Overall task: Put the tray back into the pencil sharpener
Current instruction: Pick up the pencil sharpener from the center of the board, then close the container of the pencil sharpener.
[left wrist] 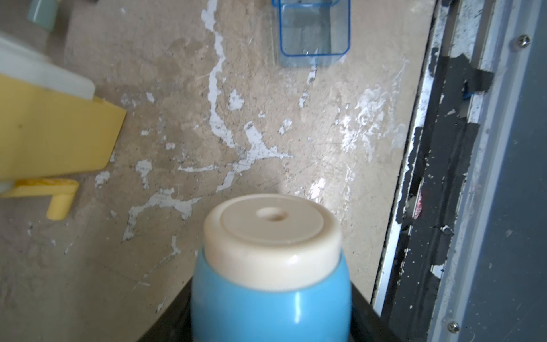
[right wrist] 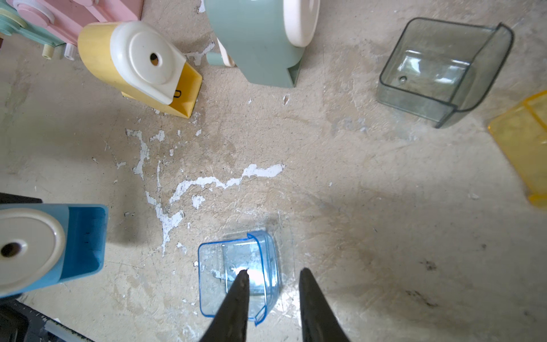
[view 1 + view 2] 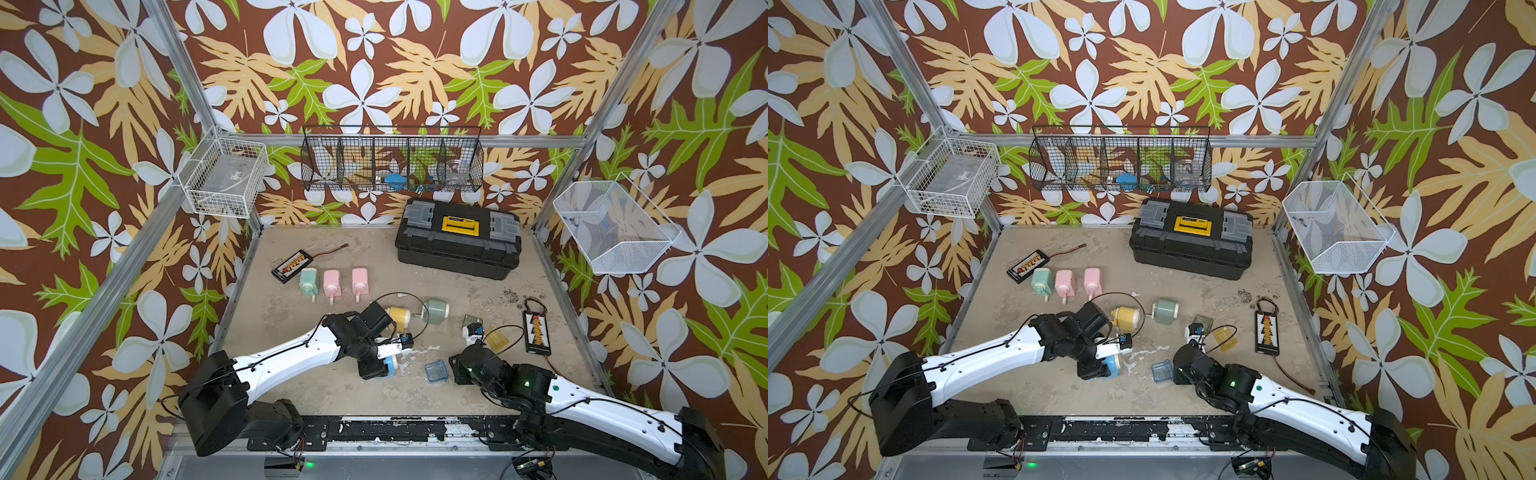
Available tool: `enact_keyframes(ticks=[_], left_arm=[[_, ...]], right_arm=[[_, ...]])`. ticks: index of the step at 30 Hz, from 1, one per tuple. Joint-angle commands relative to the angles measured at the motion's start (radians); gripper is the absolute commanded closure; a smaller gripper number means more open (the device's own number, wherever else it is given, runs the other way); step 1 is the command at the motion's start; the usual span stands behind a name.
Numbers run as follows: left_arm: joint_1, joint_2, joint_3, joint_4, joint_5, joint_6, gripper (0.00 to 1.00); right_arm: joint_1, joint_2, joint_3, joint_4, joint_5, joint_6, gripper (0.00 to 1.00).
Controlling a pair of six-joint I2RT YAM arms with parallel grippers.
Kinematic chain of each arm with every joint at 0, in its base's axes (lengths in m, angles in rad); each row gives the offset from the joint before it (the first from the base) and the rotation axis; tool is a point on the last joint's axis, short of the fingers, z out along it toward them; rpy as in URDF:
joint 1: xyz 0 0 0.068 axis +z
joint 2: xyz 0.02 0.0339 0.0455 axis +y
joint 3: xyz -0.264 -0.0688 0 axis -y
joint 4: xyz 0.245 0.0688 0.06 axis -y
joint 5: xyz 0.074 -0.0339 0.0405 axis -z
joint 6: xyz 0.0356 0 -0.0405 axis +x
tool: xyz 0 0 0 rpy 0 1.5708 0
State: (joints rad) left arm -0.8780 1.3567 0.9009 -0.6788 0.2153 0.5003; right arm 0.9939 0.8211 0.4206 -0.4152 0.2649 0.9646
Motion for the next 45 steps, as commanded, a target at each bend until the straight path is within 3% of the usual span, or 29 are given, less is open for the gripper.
enact_keyframes(ticks=[1,19,35,45], left_arm=[[-0.023,0.029,0.034,0.028,0.012,0.025,0.61],[-0.131,0.236,0.113,0.122,-0.102,0.017,0.56],[-0.133,0.194,0.046,0.159,-0.117,0.009,0.28],[-0.133,0.163,-0.018,0.223,-0.114,0.002,0.34]], right_arm=[[-0.007,-0.007,-0.001,-0.007,-0.001,0.000,0.69],[-0.060,0.031,-0.036,0.062,-0.098,-0.026,0.69],[-0.077,0.126,-0.046,0.185,-0.199,-0.090,0.67],[-0.078,0.184,-0.054,0.211,-0.194,-0.092,0.71]])
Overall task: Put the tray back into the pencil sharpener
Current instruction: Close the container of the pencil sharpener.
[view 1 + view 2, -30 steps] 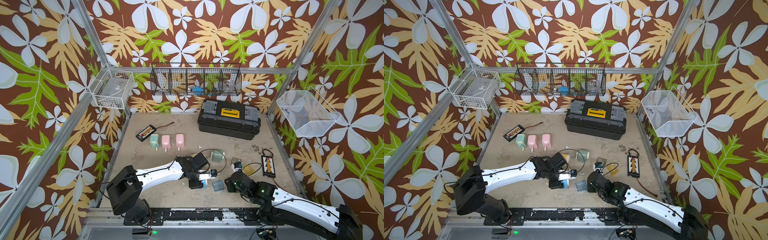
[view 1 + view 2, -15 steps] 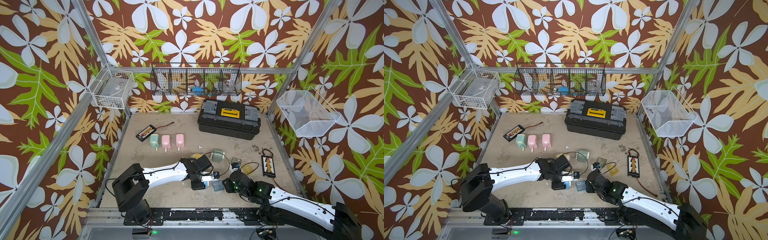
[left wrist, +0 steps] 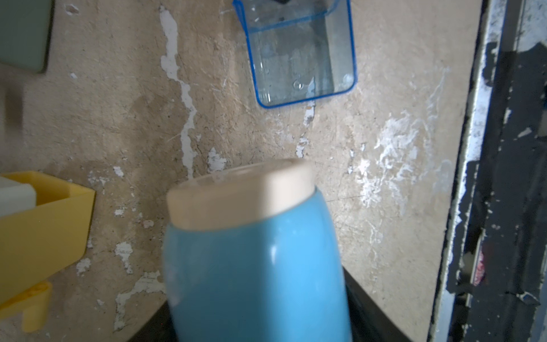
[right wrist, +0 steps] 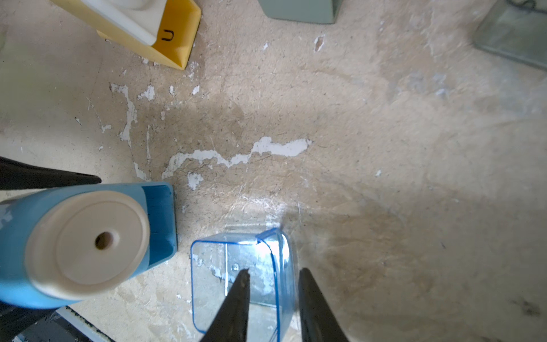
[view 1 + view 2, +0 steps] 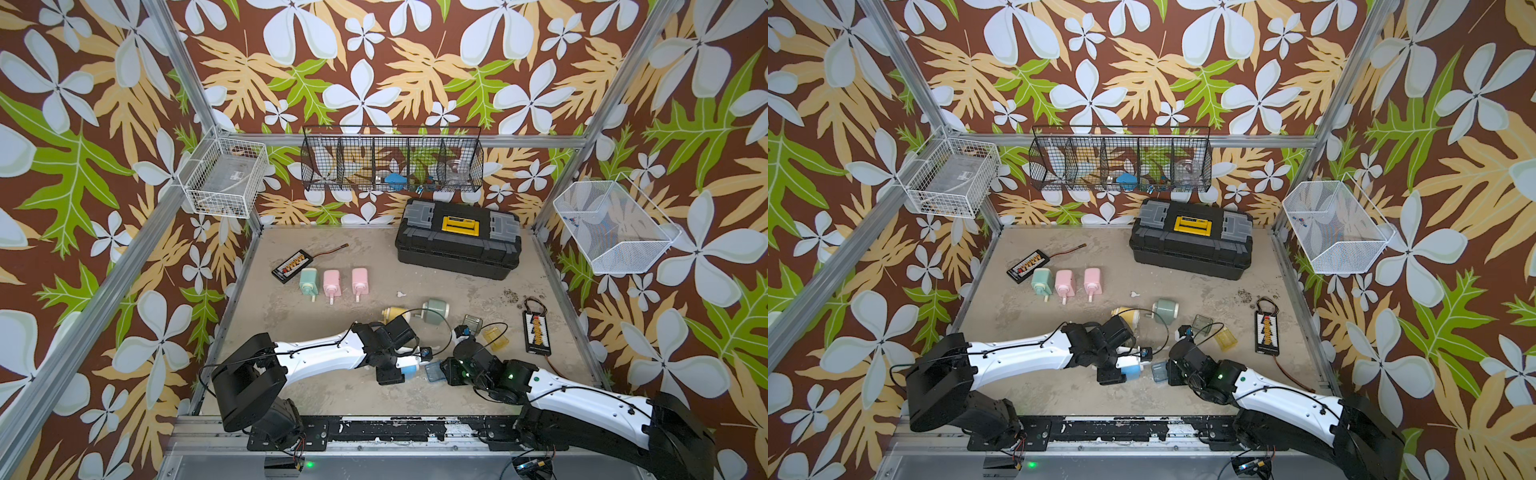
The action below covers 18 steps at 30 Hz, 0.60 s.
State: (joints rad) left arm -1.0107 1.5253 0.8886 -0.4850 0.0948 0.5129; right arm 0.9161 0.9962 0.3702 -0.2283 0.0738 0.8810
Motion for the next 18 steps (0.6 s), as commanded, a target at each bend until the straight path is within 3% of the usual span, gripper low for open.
enact_keyframes(ticks=[1,18], left_arm=[[0.000,-0.008,-0.009,0.037,0.008,-0.010,0.35],[0.000,-0.014,-0.027,0.123,0.053,-0.012,0.32]], right_arm=[[0.000,0.014,-0.004,0.028,-0.006,-0.007,0.72],[-0.001,0.101,0.007,0.102,-0.050,0.010,0.79]])
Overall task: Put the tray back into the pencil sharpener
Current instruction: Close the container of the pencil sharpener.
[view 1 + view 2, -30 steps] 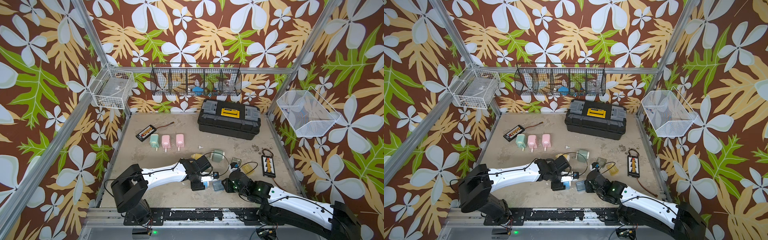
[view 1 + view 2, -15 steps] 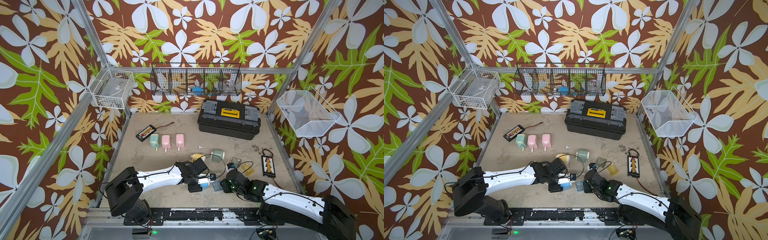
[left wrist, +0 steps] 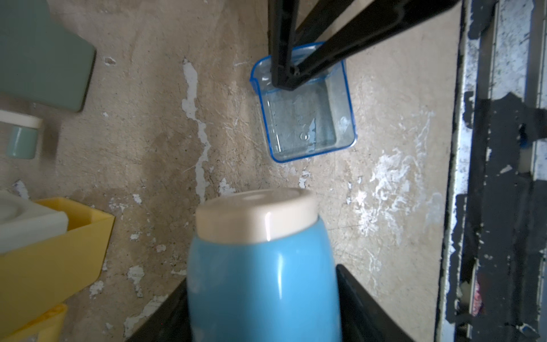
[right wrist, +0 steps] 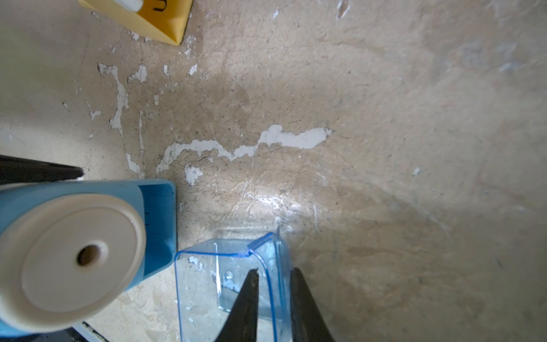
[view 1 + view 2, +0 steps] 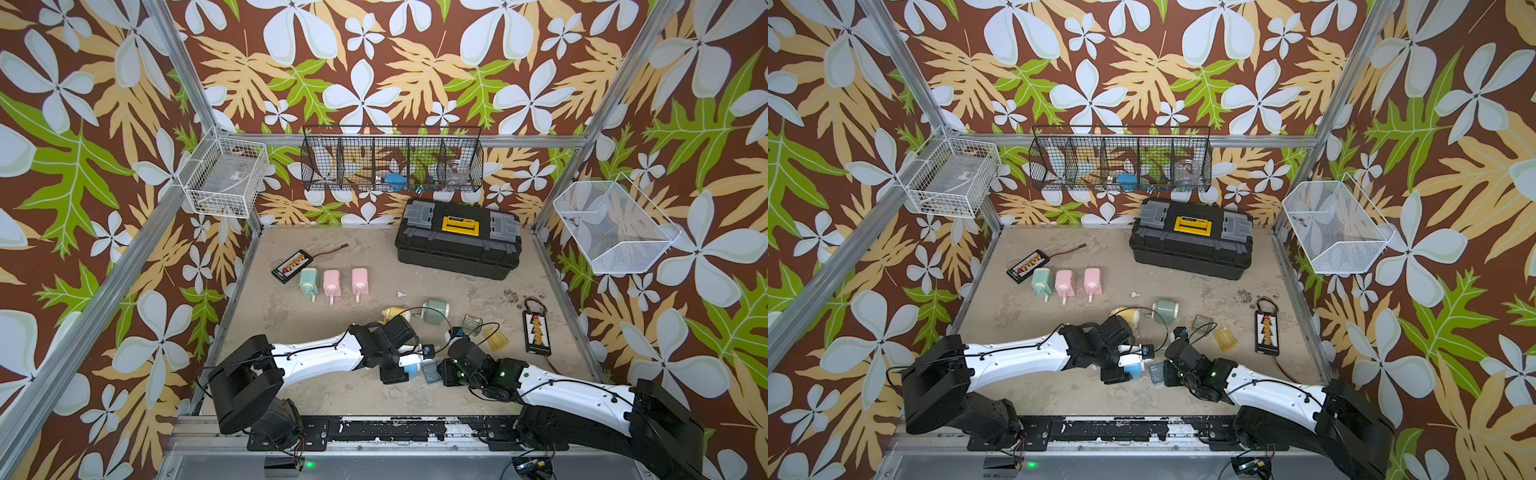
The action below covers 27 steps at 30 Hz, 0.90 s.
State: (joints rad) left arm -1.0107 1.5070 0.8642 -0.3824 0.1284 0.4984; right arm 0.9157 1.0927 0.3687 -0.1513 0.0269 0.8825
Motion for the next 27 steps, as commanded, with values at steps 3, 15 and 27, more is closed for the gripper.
enact_keyframes(ticks=[3,15,27], left_arm=[[0.000,0.009,-0.005,0.020,0.018,0.005,0.37],[0.000,-0.010,-0.034,0.068,0.022,0.006,0.42],[0.000,-0.022,-0.056,0.093,0.040,0.005,0.42]], right_arm=[[0.000,0.010,0.011,0.034,-0.006,0.023,0.80],[0.000,0.056,0.023,0.080,-0.030,0.081,0.84],[0.000,0.090,0.022,0.161,-0.075,0.122,0.85]])
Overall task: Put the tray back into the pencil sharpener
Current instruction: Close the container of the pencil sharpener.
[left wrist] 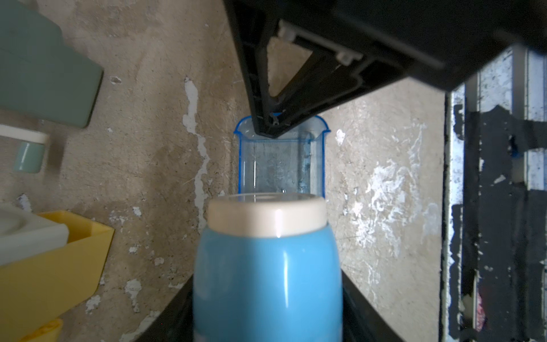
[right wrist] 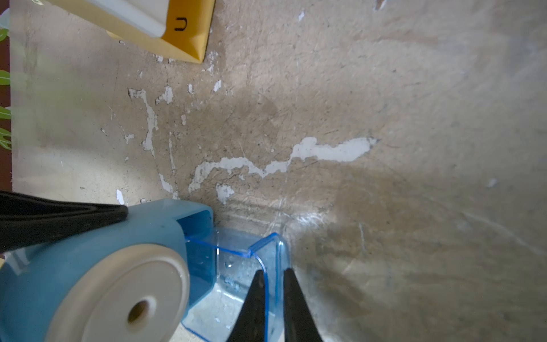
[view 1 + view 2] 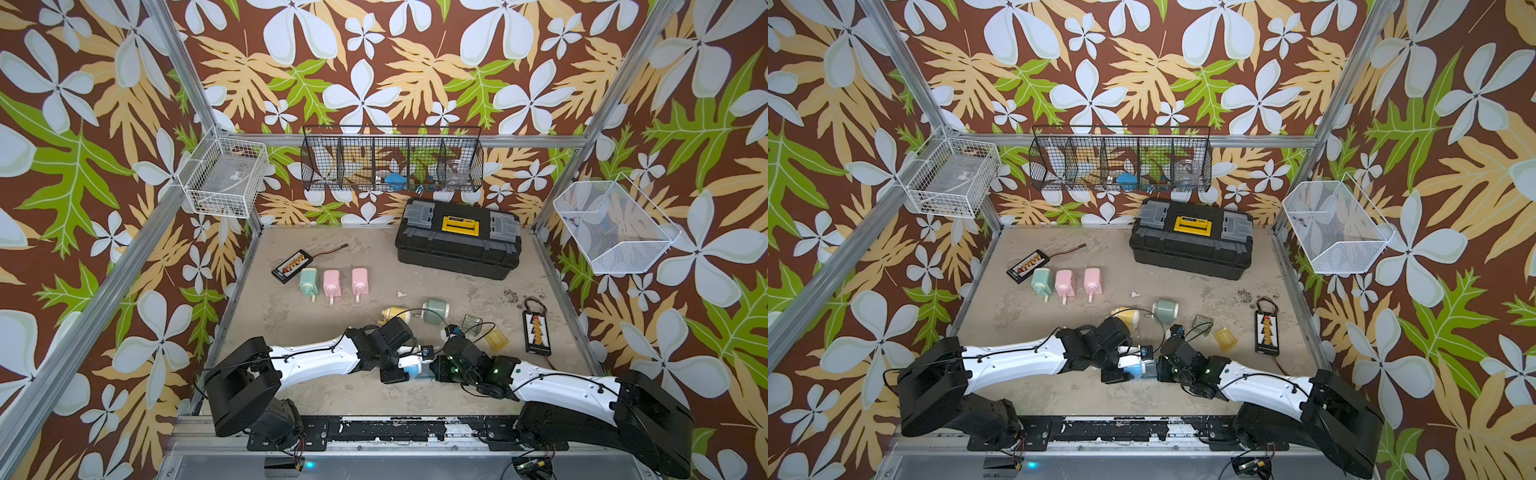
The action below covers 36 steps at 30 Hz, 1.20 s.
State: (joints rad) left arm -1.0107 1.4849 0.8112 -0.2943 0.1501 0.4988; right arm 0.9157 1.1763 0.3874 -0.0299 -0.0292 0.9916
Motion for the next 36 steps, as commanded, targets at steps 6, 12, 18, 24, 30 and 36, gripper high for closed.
enact_keyframes(ticks=[6,12,18,24,30,36], left_arm=[[-0.001,0.004,-0.004,0.007,0.020,0.007,0.42],[-0.001,-0.002,-0.006,0.006,0.023,0.012,0.42],[0.000,-0.006,-0.007,0.005,0.025,0.017,0.42],[0.000,-0.002,-0.009,0.011,0.024,0.019,0.42],[0.000,0.004,-0.012,0.017,0.004,0.023,0.42],[0.000,0.008,-0.013,0.018,-0.013,0.023,0.44]], right_arm=[[0.000,0.016,-0.003,0.082,-0.050,0.019,0.85],[-0.001,0.014,-0.002,0.043,0.007,0.050,0.88],[-0.001,0.016,0.005,0.032,0.025,0.056,0.89],[0.000,0.036,-0.008,0.142,-0.068,0.037,0.87],[0.000,0.018,-0.013,0.191,-0.125,0.000,0.85],[-0.026,-0.067,-0.045,0.151,-0.113,-0.008,0.78]])
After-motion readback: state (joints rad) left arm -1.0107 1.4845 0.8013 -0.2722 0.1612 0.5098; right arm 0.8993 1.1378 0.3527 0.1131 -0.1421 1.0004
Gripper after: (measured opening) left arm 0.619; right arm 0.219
